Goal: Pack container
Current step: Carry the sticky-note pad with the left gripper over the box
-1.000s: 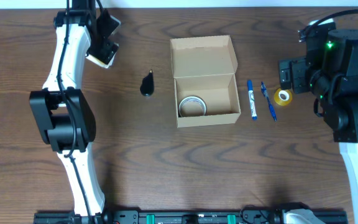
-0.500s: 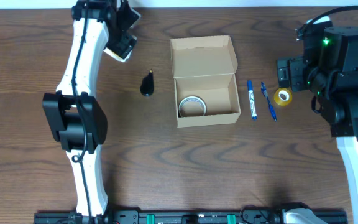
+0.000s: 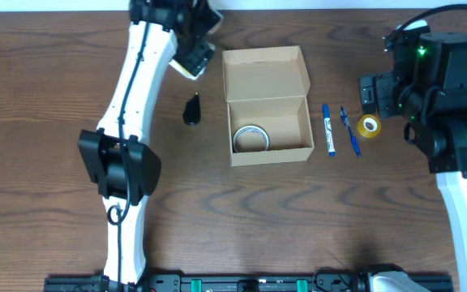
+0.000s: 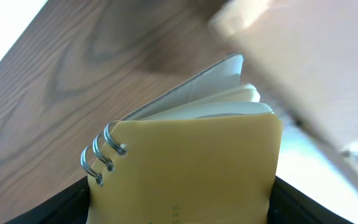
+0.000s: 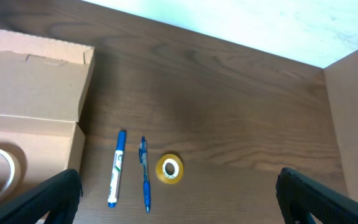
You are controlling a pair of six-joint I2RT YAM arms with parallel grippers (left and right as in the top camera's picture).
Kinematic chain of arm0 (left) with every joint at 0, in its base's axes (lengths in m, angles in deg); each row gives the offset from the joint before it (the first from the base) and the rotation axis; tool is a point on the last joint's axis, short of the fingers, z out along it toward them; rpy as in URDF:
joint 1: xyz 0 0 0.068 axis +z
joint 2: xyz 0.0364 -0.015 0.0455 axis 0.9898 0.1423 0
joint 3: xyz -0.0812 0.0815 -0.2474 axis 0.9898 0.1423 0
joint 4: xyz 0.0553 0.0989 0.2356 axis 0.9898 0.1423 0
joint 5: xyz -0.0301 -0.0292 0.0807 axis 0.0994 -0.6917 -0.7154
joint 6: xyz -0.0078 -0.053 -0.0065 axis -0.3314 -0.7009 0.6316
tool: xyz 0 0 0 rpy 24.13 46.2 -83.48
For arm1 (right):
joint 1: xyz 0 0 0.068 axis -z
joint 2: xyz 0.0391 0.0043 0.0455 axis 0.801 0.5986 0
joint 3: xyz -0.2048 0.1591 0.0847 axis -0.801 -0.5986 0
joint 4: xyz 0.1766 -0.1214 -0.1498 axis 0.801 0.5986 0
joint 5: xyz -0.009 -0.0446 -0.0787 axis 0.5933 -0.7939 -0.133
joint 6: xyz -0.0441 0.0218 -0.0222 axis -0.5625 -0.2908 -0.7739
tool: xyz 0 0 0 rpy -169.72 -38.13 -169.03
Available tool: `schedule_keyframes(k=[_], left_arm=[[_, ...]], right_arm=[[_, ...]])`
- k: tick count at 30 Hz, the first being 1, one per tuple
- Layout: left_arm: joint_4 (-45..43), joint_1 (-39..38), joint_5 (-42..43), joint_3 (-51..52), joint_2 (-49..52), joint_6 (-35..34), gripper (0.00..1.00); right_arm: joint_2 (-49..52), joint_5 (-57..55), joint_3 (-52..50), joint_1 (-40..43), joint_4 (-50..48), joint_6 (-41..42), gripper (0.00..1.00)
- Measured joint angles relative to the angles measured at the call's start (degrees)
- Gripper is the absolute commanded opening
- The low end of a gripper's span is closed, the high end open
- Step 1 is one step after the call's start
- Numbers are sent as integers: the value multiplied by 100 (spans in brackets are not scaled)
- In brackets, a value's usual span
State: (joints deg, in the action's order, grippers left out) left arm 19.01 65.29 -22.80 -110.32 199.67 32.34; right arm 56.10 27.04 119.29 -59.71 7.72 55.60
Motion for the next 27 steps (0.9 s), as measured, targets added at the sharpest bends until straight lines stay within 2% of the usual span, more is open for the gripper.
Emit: schedule_keyframes(k=[12,27], left_arm=[[326,-894,203,-634,2,-92,77],[925,-2323,310,-654,2,-105,75]], right_arm=[[74,0,0,0,22,0,99],[74,0,0,2,-17,0,99]])
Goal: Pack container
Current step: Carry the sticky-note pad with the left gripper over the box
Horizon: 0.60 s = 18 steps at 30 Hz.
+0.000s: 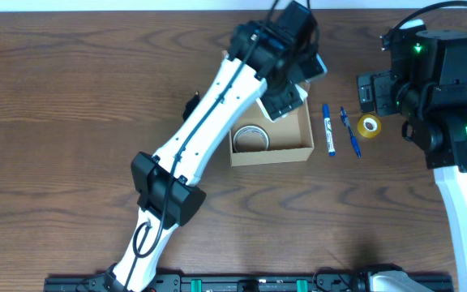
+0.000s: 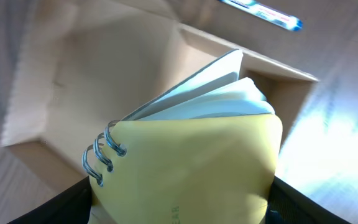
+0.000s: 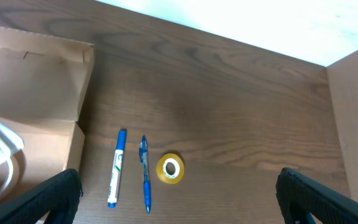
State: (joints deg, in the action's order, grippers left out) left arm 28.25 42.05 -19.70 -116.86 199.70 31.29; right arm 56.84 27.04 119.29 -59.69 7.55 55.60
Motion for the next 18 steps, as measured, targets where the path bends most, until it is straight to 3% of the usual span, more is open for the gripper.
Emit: schedule_keyframes(k=[9,18], left_arm=[[289,-37,479,0,0,603,74],[-175,144,601,459,-2,1322,73]], right_arm=[[0,0,0,13,2,0,99],[0,-2,0,164,4,0,99]])
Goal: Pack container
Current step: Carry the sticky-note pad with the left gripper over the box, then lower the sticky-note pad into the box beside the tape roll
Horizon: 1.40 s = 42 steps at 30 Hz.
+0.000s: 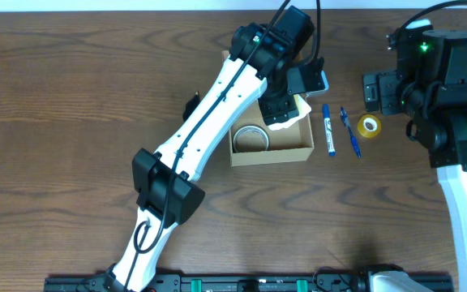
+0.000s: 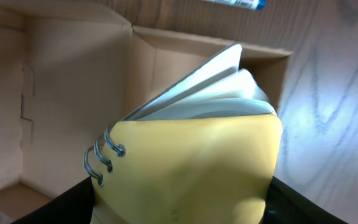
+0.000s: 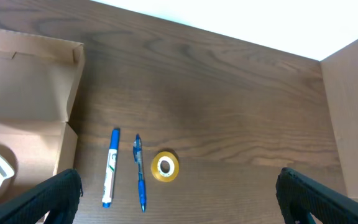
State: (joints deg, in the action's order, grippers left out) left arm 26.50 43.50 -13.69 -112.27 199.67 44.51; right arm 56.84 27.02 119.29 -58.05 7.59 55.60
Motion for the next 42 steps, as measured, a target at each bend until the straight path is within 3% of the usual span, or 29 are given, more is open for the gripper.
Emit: schedule_keyframes(k=[15,28,29,30,31,42], left_arm=[[-267,79,304,671,72,796,73],[-518,79,345,706,372,955,74],[-531,79,348,708,372,955,75],[-540,79,363,708,372,955,82],[-551,79,409,708,372,960,98],[-767,42,664,708,372,885,95]], right_arm=[[0,0,0,0,2,0,99],[0,0,0,0,2,0,99],[0,0,0,0,2,0,99],[0,2,0,0,2,0,99],[0,2,0,0,2,0,99],[0,0,0,0,81,0,99]])
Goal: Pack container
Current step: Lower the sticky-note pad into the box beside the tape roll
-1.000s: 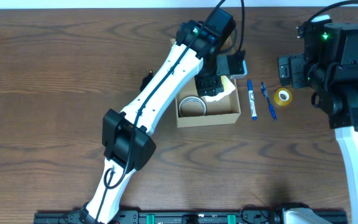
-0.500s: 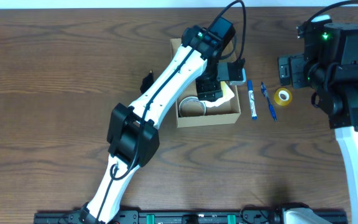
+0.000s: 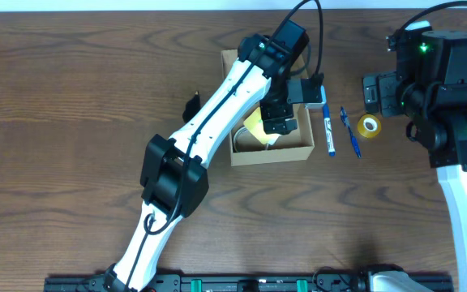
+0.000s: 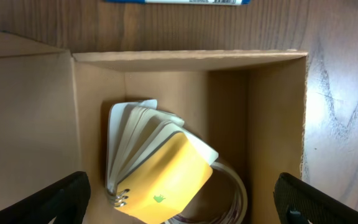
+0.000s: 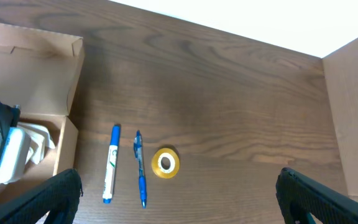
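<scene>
The open cardboard box (image 3: pixel 302 150) stands mid-table with its lid (image 5: pixel 30 68) folded back. Inside it a yellow spiral notebook (image 4: pixel 160 177) lies tilted on a clear tape roll (image 4: pixel 238 193). My left gripper (image 4: pixel 179 202) hangs open just above the notebook, empty. On the table right of the box lie a blue marker (image 3: pixel 328 130), a blue pen (image 3: pixel 351 131) and a small yellow tape roll (image 3: pixel 369 124). My right gripper (image 5: pixel 182 208) is open and empty, raised near the table's far right, above these three.
A small black object (image 3: pixel 191 108) sits on the table left of the box. A cardboard surface (image 5: pixel 353 112) fills the right edge of the right wrist view. The left arm (image 3: pixel 217 105) stretches diagonally across the box's left side.
My left gripper has let go of the yellow notebook, which now lies in the box on the tape roll. The gripper is open above it. The right arm has not moved.
My left gripper held the yellow notebook up beside the far left corner of the box. Then it was over the box with the notebook, then over the compartment. Now the notebook rests inside, released. The right gripper stayed open throughout.
</scene>
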You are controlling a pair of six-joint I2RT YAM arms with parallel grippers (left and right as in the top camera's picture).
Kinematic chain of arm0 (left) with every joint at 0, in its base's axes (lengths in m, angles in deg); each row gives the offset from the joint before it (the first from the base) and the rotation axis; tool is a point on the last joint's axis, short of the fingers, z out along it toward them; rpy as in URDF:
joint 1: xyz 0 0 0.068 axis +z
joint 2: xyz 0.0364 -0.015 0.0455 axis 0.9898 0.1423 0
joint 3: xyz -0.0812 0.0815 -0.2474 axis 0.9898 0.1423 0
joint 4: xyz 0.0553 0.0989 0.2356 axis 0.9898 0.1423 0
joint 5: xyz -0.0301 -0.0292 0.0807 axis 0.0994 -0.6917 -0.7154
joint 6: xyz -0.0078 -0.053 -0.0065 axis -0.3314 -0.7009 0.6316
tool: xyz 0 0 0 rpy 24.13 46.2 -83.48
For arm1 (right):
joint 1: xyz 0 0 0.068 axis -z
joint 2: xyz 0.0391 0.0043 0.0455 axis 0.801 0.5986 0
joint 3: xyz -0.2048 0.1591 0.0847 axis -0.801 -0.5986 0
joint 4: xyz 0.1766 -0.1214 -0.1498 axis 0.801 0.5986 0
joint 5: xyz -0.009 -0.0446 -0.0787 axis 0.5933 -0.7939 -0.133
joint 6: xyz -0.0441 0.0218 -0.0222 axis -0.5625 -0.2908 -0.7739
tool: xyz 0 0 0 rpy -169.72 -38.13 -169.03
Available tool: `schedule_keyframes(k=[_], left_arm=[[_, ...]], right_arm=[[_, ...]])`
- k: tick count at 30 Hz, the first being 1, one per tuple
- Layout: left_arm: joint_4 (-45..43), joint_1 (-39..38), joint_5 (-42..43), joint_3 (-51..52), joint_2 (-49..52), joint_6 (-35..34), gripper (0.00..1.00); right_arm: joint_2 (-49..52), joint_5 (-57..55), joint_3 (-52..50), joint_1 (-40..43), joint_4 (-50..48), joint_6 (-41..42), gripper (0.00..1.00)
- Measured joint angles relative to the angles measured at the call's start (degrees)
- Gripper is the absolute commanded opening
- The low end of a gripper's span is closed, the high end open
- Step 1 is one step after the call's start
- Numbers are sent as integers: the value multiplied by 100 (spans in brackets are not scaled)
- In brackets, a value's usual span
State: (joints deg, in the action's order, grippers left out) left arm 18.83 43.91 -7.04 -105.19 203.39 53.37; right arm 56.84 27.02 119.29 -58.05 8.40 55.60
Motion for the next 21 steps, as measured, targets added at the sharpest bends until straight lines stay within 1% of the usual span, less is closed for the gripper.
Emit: schedule_keyframes(k=[3,5,8,10,13,17,20,21], left_arm=[[98,-55,-70,0,0,0,96],[214,-83,-181,0,0,-33,100],[332,-96,-535,0,0,-267,86],[380,-79,-879,0,0,-450,79],[435,-24,-1276,0,0,-710,79],[483,103,-1493,0,0,-1034,79],[763,249,-1585,0,0,-1274,78],[946,330,-1606,0,0,-1384,75]], right_arm=[[0,0,0,0,0,0,99],[0,0,0,0,0,0,99],[0,0,0,0,-17,0,99],[0,0,0,0,-57,0,99],[0,0,0,0,-72,0,99],[0,2,0,0,-76,0,99],[0,0,0,0,-76,0,99],[0,0,0,0,-76,0,99]])
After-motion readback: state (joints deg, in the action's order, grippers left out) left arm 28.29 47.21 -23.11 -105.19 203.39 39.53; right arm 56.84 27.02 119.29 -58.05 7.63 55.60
